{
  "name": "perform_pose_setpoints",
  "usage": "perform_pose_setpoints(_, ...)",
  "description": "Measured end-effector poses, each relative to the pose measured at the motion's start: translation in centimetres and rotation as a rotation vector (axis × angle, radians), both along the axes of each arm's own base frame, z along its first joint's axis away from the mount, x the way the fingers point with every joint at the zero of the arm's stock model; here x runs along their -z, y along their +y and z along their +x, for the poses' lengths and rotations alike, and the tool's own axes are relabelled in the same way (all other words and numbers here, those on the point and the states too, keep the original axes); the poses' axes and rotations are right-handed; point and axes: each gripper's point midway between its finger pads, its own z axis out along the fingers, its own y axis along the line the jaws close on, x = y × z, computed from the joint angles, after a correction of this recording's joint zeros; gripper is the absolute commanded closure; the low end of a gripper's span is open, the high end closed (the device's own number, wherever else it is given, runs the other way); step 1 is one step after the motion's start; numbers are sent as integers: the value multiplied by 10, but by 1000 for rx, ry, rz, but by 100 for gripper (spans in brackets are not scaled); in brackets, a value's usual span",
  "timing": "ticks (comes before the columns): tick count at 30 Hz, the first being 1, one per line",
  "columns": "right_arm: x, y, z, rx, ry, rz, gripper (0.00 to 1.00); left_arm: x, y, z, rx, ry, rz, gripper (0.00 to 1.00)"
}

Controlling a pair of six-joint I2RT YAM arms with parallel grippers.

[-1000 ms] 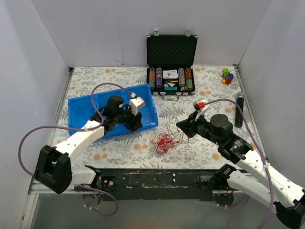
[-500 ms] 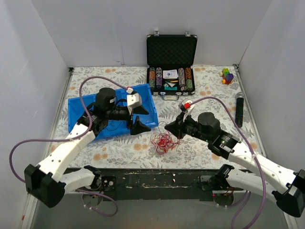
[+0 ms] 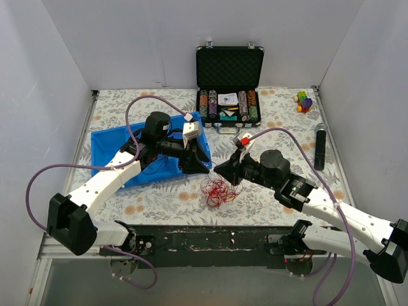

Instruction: Untangle the cables

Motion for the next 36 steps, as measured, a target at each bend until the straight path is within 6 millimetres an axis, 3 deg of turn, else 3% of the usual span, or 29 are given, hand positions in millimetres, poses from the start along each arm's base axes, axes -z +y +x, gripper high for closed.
perform_pose_setpoints(3, 3, 1, 1, 3, 4, -7, 92, -9, -3, -2, 25, -16, -22, 98)
perform_pose_setpoints(7, 3, 1, 3, 13, 3, -9, 89, -10, -3, -4, 38, -32, -25, 100)
perform_pose_setpoints(12, 2, -2, 7, 39, -2, -6, 63, -6, 0, 2, 17, -75, 13, 100)
perform_pose_setpoints(17, 12, -13, 8, 84, -7, -6, 55, -27, 5, 24, -49, -229, 56, 100)
perform_pose_setpoints(20, 40, -21, 7, 109, 23, -44, 52, -55, 9, 39, -102, -355, 75, 100)
perform_pose_setpoints(23, 81, -30, 1, 125, 86, -107, 51, -91, 18, 52, -168, -500, 77, 100)
perform_pose_setpoints(27, 124, -42, -9, 134, 155, -172, 50, -141, 33, 48, -238, -655, 39, 100)
perform_pose_setpoints(32, 133, -38, -7, 139, 175, -166, 51, -197, 45, 36, -300, -761, -37, 100)
perform_pose_setpoints(36, 137, -32, -4, 137, 189, -162, 51, -222, 62, 51, -450, -832, -34, 100)
